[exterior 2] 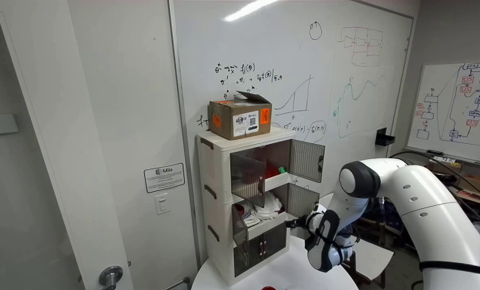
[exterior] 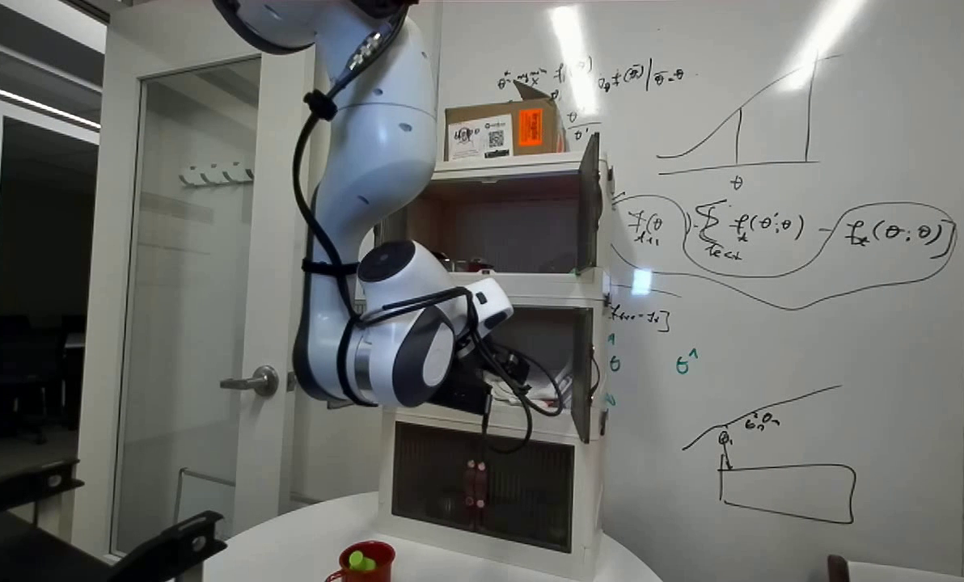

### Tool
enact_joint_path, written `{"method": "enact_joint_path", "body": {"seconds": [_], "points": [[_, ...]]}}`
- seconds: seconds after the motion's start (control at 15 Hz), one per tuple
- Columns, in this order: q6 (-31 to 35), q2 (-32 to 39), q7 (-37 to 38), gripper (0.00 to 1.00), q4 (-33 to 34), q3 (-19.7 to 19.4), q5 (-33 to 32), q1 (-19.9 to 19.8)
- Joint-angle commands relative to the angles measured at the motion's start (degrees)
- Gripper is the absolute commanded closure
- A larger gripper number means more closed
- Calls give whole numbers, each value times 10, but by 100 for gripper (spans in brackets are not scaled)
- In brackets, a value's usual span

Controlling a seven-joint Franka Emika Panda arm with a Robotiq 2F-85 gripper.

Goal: Close the middle right cabinet door

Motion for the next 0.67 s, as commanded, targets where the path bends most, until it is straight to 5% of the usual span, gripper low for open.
{"method": "enact_joint_path", "body": {"seconds": [0.0, 0.6], "points": [[-5, -17, 3, 0, -14, -14, -9, 6], [16, -56, 62, 0, -18, -47, 55, -66]]}}
